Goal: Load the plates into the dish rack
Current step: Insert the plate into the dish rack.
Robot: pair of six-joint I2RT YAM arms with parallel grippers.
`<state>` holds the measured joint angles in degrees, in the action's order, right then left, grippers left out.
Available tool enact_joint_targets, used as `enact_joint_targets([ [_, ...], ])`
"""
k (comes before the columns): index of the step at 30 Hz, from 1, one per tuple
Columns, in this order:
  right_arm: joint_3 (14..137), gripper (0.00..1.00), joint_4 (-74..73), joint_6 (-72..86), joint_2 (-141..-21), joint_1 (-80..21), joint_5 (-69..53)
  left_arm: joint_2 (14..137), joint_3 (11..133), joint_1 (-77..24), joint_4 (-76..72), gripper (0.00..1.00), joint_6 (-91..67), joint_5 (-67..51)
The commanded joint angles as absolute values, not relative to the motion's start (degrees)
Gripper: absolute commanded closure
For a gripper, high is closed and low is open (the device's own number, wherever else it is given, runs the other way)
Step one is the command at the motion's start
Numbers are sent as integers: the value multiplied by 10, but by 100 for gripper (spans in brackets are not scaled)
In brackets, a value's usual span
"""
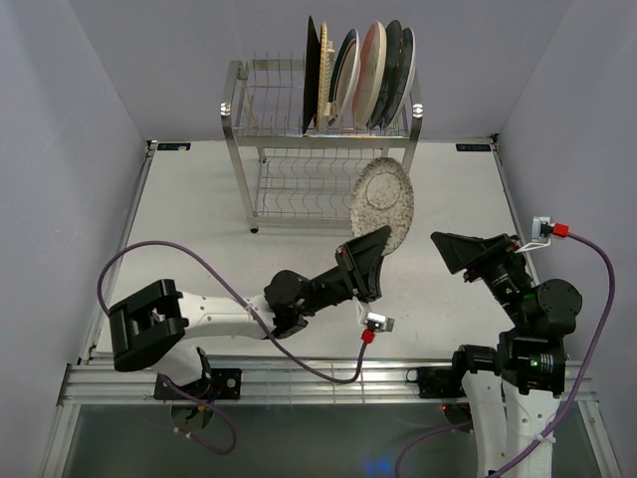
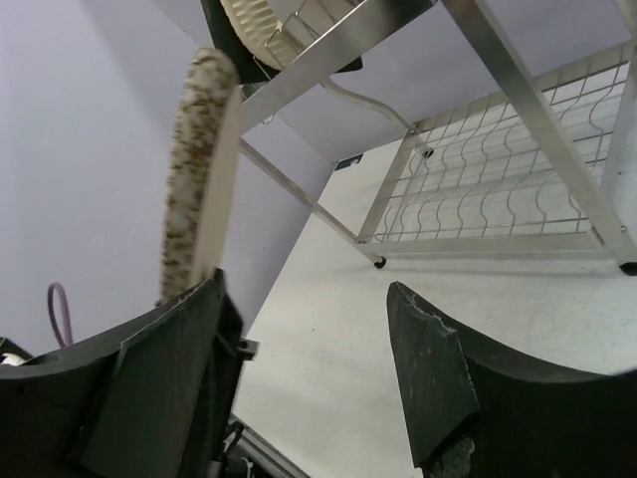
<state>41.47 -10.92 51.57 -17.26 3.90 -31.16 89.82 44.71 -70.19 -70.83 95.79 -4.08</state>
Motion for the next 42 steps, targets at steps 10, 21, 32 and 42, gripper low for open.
enact_joint_targets([
  [10, 397, 25, -96, 483, -157, 41, -257, 583, 314, -699, -767, 100, 970, 36],
  [21, 367, 26, -92, 473, -136, 41, -247, 461, 482, -665, -425, 100, 805, 78],
  [32, 386, 27, -153, 407, -134, 41, -240, 576, 670, -478, -236, 100, 626, -33],
  [42, 349, 28, -156, 371, -132, 41, -252, 744, 854, -226, -107, 100, 472, -222],
])
